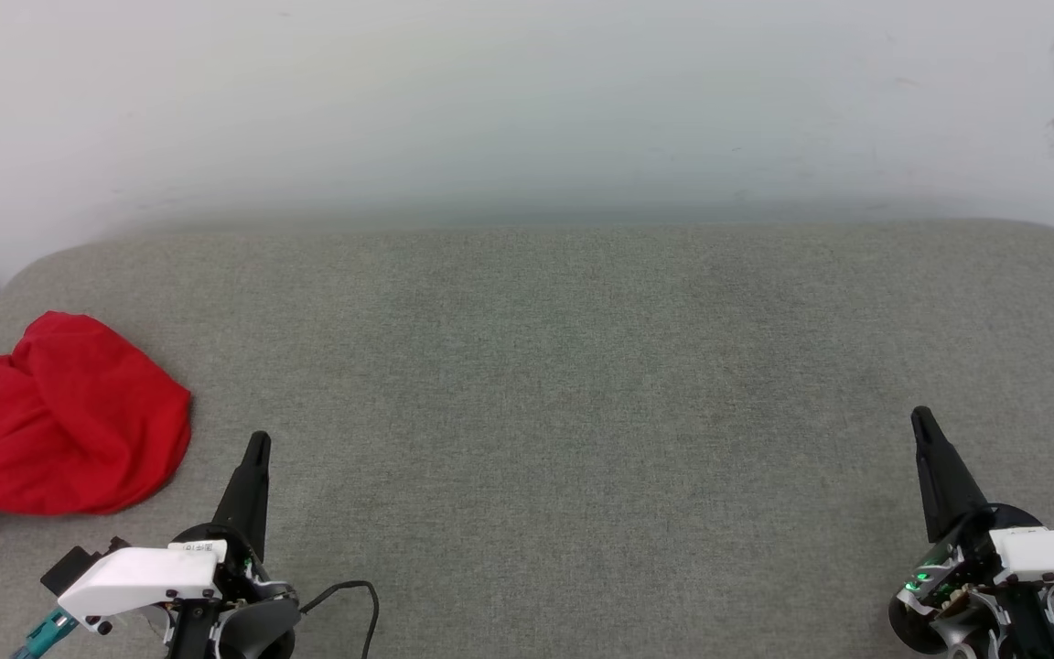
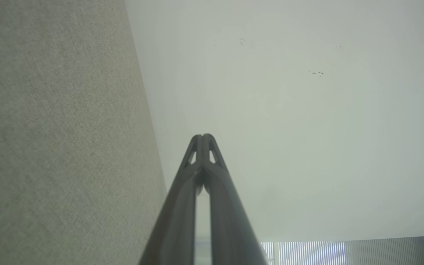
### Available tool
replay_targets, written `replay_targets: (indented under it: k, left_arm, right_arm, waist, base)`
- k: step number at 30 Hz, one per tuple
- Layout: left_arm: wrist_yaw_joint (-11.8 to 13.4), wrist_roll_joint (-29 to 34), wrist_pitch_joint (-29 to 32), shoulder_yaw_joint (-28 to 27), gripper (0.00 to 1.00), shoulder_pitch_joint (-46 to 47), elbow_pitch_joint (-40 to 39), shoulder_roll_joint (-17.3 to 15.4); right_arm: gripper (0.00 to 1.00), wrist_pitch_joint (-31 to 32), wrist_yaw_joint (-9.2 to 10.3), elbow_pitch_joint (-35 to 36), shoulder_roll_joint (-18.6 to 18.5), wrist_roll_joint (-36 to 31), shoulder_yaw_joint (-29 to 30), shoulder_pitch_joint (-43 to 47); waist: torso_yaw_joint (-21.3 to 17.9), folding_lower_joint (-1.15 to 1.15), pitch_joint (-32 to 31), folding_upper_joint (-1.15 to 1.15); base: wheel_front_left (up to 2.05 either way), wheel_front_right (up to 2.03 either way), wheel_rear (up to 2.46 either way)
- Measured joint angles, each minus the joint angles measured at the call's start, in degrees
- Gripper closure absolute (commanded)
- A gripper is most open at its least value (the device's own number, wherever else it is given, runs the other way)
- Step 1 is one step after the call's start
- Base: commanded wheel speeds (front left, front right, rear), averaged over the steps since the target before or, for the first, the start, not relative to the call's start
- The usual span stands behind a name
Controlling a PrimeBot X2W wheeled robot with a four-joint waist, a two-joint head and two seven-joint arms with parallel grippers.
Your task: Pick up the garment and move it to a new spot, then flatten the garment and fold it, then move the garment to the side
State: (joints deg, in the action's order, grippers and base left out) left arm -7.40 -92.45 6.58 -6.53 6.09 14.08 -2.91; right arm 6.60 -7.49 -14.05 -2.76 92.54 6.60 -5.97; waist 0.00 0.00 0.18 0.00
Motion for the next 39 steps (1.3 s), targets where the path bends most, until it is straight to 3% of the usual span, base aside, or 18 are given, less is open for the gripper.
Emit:
replay_targets:
  k: [29,30,39]
  left_arm:
    - [0.00,0.00,0.00,0.00,1.00,0.00,0.00,0.00]
    - [0.00,0.00,0.00,0.00,0.00,0.00,0.00,0.00]
    - [0.18,0.13,-0.98,0.69,0.00,-2.76,2.34,0.30]
  right_arm:
    - [1.00,0.00,0.00,0.00,0.00,0.00,0.00,0.00]
    - [0.00,0.00,0.00,0.00,0.00,0.00,0.00,0.00]
    - [0.00,-0.89,0.01,-2.08,0.16,0.00,-0.30,3.01]
  waist:
    - [0.00,0.00,0.00,0.00]
    - [0.00,0.00,0.00,0.00]
    - [-0.02,0.00,0.03,0.00]
  base:
    - [0.00,0.00,0.00]
    - [0.00,0.00,0.00]
    - [0.00,0.00,0.00]
